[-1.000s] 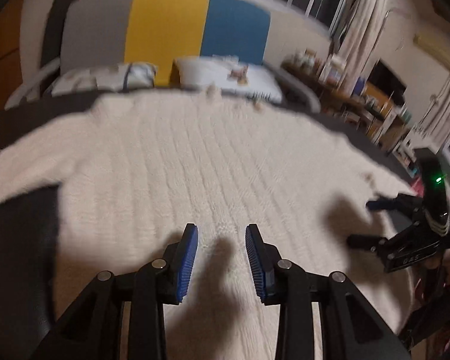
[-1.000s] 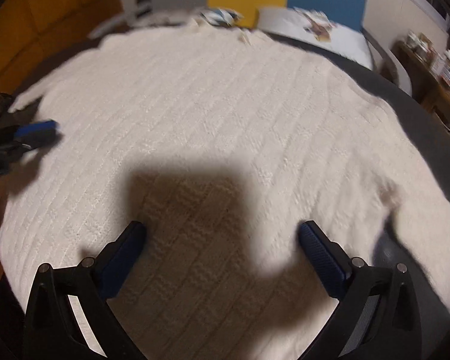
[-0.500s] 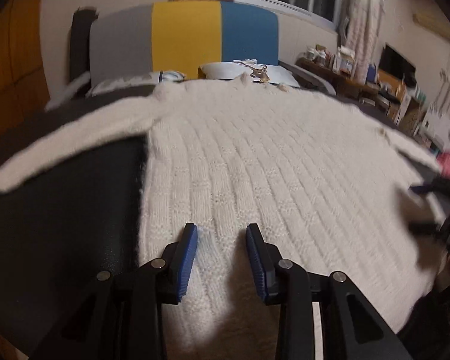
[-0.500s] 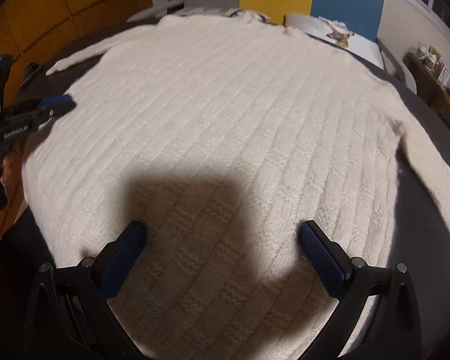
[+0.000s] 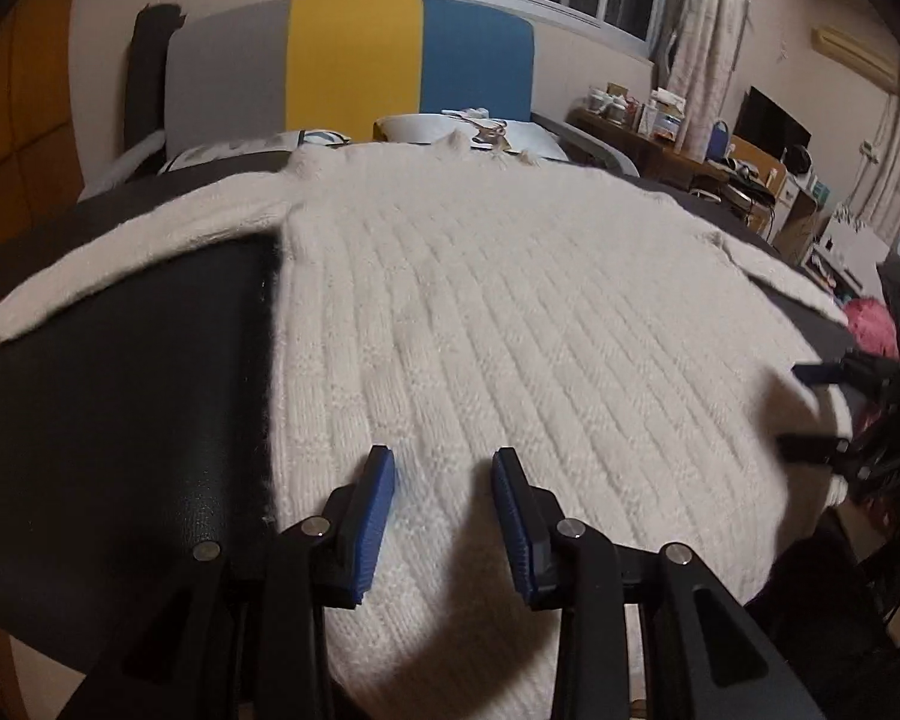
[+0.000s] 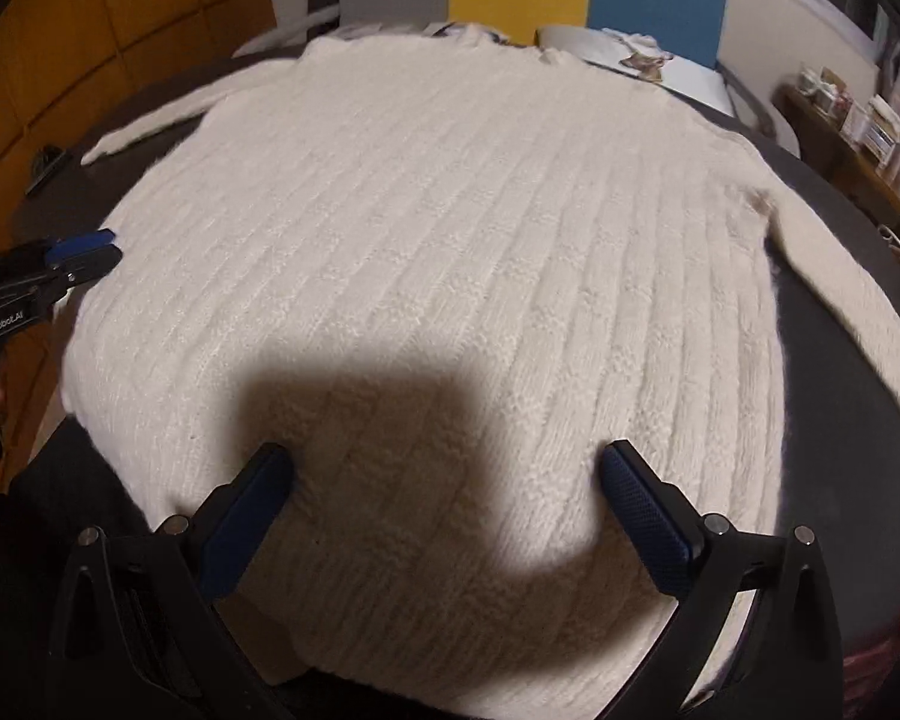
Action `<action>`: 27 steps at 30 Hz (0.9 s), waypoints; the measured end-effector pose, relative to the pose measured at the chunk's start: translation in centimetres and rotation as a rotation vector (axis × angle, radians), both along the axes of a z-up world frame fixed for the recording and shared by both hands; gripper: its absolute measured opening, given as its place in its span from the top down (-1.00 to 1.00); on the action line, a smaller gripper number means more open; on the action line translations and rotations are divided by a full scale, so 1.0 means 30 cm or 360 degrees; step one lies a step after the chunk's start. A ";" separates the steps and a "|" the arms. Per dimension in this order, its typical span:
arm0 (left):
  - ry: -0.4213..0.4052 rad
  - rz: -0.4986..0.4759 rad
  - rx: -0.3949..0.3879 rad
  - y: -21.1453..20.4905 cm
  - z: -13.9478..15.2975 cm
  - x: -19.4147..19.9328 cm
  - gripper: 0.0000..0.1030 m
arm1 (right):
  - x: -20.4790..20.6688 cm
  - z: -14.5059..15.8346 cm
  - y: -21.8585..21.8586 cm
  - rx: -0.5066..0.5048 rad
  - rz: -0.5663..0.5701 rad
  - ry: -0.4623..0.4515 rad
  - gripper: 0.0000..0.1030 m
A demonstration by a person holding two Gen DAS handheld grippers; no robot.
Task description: Fold clothes
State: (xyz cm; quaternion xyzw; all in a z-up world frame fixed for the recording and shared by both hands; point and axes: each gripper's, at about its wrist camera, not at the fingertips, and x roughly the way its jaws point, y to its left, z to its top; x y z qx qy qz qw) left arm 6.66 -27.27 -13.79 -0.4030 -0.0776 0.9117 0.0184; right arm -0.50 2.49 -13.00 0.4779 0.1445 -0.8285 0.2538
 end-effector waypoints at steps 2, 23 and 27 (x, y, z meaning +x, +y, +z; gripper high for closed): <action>0.0053 -0.0027 0.0058 0.003 0.037 0.002 0.34 | -0.003 0.009 0.000 0.0015 -0.0009 -0.0024 -1.00; 0.0054 -0.0005 0.0083 -0.027 0.050 -0.226 0.32 | -0.024 0.037 -0.093 -0.0140 -0.0088 0.0101 -1.00; -0.0010 0.0082 0.0073 -0.052 -0.013 -0.224 0.33 | -0.100 0.107 -0.148 -0.0075 -0.0080 0.0280 -1.00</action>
